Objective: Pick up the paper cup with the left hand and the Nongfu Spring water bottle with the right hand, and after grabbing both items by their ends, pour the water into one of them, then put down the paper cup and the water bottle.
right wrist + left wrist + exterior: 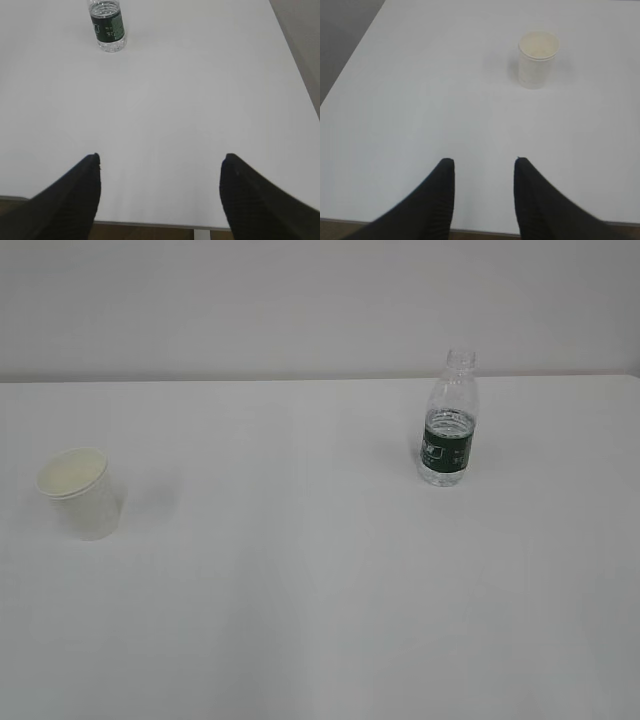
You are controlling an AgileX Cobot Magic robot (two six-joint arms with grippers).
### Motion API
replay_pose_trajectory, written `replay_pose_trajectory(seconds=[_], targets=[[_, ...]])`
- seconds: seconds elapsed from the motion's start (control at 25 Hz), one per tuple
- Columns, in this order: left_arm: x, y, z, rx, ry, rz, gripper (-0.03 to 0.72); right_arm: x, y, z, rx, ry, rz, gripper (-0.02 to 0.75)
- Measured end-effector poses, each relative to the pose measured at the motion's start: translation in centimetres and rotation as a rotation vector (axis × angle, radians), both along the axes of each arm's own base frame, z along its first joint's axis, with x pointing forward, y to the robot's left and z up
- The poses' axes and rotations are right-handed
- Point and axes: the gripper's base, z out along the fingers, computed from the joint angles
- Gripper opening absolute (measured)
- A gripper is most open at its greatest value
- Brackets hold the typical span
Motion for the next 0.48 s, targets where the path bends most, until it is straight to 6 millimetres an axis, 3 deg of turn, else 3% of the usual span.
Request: replay_pose_trajectory(seconds=[0.48], targets=[[0.0, 0.0, 0.0, 0.0, 0.0, 0.0, 0.272, 0.0, 0.0, 0.0, 0.0, 0.0, 0.0, 0.555]])
